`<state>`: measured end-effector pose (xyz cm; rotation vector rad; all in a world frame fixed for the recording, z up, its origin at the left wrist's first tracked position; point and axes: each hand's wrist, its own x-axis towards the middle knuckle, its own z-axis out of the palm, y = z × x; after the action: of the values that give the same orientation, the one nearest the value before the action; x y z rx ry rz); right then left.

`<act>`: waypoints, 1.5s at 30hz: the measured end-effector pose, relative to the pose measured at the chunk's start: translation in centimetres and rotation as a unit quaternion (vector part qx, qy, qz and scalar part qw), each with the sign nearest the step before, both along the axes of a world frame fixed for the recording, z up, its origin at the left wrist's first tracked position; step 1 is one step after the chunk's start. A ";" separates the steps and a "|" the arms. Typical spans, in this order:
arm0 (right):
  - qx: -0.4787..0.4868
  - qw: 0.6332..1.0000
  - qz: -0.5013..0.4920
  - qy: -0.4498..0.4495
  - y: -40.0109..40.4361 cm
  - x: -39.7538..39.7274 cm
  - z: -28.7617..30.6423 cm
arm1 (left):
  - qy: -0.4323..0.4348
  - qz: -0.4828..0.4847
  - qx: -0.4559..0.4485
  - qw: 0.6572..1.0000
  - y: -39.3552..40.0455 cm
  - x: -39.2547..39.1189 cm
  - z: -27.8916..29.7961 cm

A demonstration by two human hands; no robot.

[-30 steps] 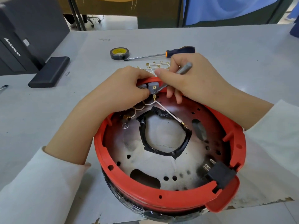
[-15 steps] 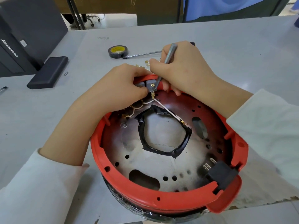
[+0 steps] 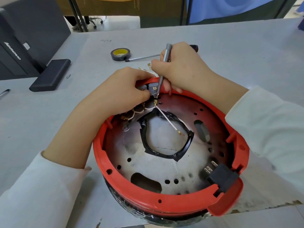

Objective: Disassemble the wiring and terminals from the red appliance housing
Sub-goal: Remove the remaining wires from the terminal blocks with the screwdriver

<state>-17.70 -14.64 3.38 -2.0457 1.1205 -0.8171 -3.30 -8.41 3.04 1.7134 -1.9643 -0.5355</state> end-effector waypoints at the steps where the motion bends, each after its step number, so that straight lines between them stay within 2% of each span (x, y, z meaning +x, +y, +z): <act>1: -0.006 1.000 -0.001 -0.002 0.1 0.0 -0.1 | 0.000 -0.001 -0.001 1.000 0.0 0.0 0.0; 4: -0.036 0.999 -0.010 -0.008 0.5 -0.2 -0.3 | 0.002 0.001 -0.005 1.000 0.0 0.0 -0.2; 11: -0.054 0.995 -0.033 -0.082 1.2 -0.9 0.0 | 0.032 -0.006 0.015 0.999 0.1 0.1 -0.1; 15: -0.066 0.996 0.003 -0.064 1.7 -2.2 0.8 | 0.093 0.001 0.052 0.994 0.1 0.3 -0.1; 19: -0.020 0.996 0.032 -0.082 2.7 -3.4 1.0 | 0.149 0.026 0.058 0.987 0.1 0.5 -0.3; 23: 0.027 0.989 0.093 -0.109 3.7 -3.2 0.1 | 0.153 0.025 0.050 0.987 -0.1 0.7 -0.2; 28: -0.050 0.988 0.072 -0.126 5.1 -3.5 0.1 | 0.167 0.036 0.047 0.984 0.0 0.7 -0.3; 30: -0.068 0.992 0.062 -0.089 5.3 -3.6 0.1 | 0.172 0.041 0.048 0.983 -0.1 0.7 -0.4; 32: -0.114 0.988 0.055 0.083 5.4 -3.2 -0.3 | 0.174 0.038 0.047 0.983 -0.2 0.7 -0.5; 34: -0.155 0.953 0.074 0.250 5.3 -2.8 -0.8 | 0.170 0.036 0.042 0.984 -0.3 0.6 -0.5; 35: -0.164 0.939 0.088 0.290 5.2 -2.6 -1.0 | 0.167 0.039 0.038 0.984 -0.2 0.6 -0.6; 40: -0.174 0.924 0.114 0.322 5.0 -2.7 -1.5 | 0.150 0.045 0.029 0.987 -0.2 0.6 -0.6; 42: -0.137 0.937 0.126 0.296 5.0 -2.7 -1.5 | 0.149 0.043 0.030 0.987 -0.1 0.6 -0.5; 45: -0.084 0.961 0.160 0.208 5.1 -2.8 -1.2 | 0.150 0.040 0.028 0.987 -0.1 0.7 -0.5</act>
<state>-20.46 -9.57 2.22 -2.5355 0.9140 -0.3358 -2.60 -8.53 2.55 1.6278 -1.6758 -0.7765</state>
